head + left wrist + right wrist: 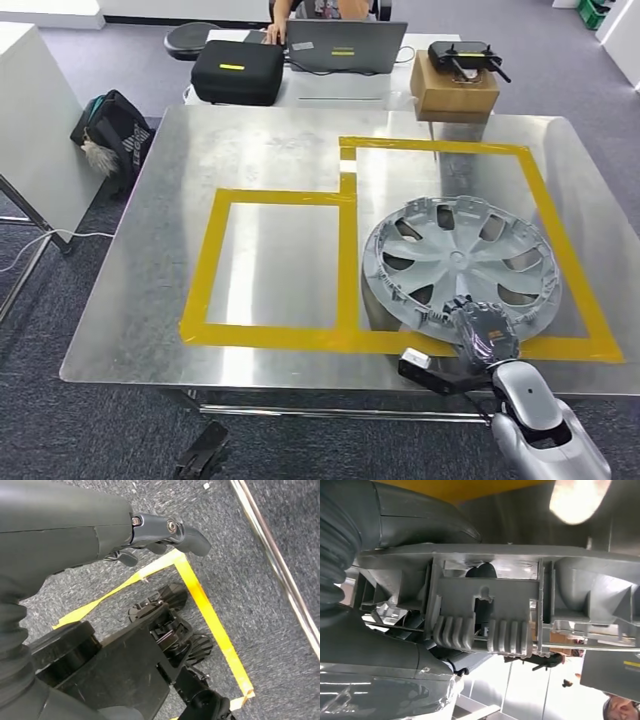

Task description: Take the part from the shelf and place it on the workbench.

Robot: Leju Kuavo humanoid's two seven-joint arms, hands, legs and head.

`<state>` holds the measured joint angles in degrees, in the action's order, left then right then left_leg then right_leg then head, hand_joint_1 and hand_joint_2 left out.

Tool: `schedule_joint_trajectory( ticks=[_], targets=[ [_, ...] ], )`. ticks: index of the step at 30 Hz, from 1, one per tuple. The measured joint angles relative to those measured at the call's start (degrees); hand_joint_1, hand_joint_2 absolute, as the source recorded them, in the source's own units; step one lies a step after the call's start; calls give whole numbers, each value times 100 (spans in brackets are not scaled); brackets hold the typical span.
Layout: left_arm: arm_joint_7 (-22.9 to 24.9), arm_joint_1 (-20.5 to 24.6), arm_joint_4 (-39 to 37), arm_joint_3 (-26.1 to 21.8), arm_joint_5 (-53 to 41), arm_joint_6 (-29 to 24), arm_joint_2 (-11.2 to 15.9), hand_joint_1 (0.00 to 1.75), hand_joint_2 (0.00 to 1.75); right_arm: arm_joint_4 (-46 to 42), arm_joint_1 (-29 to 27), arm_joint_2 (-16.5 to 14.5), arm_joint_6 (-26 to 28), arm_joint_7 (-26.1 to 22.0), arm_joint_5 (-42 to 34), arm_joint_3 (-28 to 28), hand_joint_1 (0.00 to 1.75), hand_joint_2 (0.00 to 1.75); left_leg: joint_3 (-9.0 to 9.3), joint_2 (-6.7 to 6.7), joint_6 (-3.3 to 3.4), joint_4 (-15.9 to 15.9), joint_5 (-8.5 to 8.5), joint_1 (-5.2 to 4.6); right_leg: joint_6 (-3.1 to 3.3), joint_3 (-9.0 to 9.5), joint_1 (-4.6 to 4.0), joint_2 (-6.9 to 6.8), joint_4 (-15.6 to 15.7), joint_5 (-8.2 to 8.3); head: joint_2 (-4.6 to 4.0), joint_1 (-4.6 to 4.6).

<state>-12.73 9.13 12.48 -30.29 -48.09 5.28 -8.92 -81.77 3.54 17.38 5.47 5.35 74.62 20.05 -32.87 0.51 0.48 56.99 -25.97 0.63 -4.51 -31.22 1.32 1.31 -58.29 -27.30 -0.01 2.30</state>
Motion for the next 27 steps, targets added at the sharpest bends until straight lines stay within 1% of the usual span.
schedule_joint_trajectory(
  ticks=[1,2,3,4,5,6,7,8,9,10,11,12,13,15,16,17,19,21,24,27],
  targets=[
    [-5,-3,0,0,0,1,0,0,175,1,3,1,-4,2,-1,1,175,175,62,-8,42,0,6,-7,-10,-70,1,-26,-157,-99,0,11],
    [-9,-4,0,-1,0,0,1,0,175,2,4,2,-8,3,-3,2,175,175,109,-18,75,-1,12,-18,-16,-220,-2,-54,-441,-250,-1,20],
    [-13,1,0,-1,0,-4,2,0,175,4,1,2,-10,3,-6,3,175,175,137,-29,95,1,3,-30,-17,-430,-9,-74,-813,-435,-1,32],
    [-11,2,0,-1,-5,-15,2,0,175,7,-8,2,-12,4,-10,3,131,175,151,-32,107,2,-21,-42,-19,-681,-17,-82,-1206,-607,-1,41],
    [-4,-1,0,-1,-22,-30,2,0,175,9,-23,2,-12,4,-14,4,87,175,167,-31,113,3,-45,-52,-15,-889,-22,-82,-1489,-700,-1,47],
    [10,-8,0,5,-53,-49,3,0,175,10,-40,3,-14,4,-19,4,44,175,190,-29,115,4,-73,-60,-5,-1005,-28,-82,-1587,-682,-1,49],
    [26,-14,0,15,-91,-69,3,0,175,10,-55,3,-21,4,-23,5,0,175,229,-26,112,5,-106,-64,11,-1003,-35,-83,-1461,-536,-1,49],
    [39,-16,0,32,-137,-88,3,0,175,13,-73,5,-34,5,-26,6,0,175,279,-21,105,5,-143,-66,31,-880,-41,-84,-1118,-288,-2,51],
    [46,-14,0,54,-179,-108,3,0,175,16,-90,11,-47,6,-29,6,0,175,334,-16,94,5,-182,-65,52,-705,-47,-86,-690,-15,-2,51],
    [48,-11,0,75,-210,-127,3,0,175,21,-107,18,-59,7,-31,9,0,175,390,-11,77,-7,-214,-66,73,-570,-59,-92,-348,170,-2,44],
    [50,-6,0,96,-234,-144,5,0,175,27,-119,26,-66,7,-32,13,0,175,425,-8,51,-20,-241,-67,99,-468,-74,-102,-118,257,-1,44],
    [52,-5,0,113,-248,-155,8,0,175,26,-123,31,-62,7,-38,14,0,175,453,-9,18,-40,-260,-68,130,-429,-89,-109,-25,297,-1,39],
    [54,-4,0,126,-256,-161,13,0,175,23,-122,33,-58,5,-41,19,0,175,469,-12,7,-50,-272,-75,139,-424,-95,-114,-22,309,0,32],
    [56,-3,0,148,-265,-164,18,0,175,12,-103,34,-43,2,-48,22,0,175,484,-19,53,-55,-272,-83,140,-395,-89,-105,12,406,1,23],
    [56,0,0,157,-267,-167,20,0,175,8,-88,34,-39,1,-47,25,0,175,490,-20,91,-58,-266,-87,132,-392,-85,-96,14,418,1,18],
    [56,6,0,163,-267,-175,21,0,175,3,-71,34,-34,1,-49,25,0,175,502,-21,113,-84,-263,-87,145,-392,-90,-88,14,407,1,16],
    [49,14,0,168,-245,-203,23,0,87,-14,-51,34,-31,4,-50,19,0,175,536,-21,89,-148,-276,-85,185,-384,-99,-82,15,379,1,16],
    [38,19,0,166,-185,-225,26,0,0,-31,-48,34,-32,9,-50,11,0,175,561,-21,32,-194,-286,-83,215,-372,-103,-84,15,359,1,18],
    [34,18,0,164,-131,-235,30,0,0,-39,-55,34,-39,13,-50,-1,0,175,570,-20,-43,-210,-280,-79,231,-366,-105,-87,15,354,1,20],
    [34,17,0,163,-125,-226,31,0,0,-39,-70,34,-52,20,-54,-20,0,175,570,-20,-75,-211,-270,-76,234,-363,-104,-87,15,362,1,22]
  ],
)
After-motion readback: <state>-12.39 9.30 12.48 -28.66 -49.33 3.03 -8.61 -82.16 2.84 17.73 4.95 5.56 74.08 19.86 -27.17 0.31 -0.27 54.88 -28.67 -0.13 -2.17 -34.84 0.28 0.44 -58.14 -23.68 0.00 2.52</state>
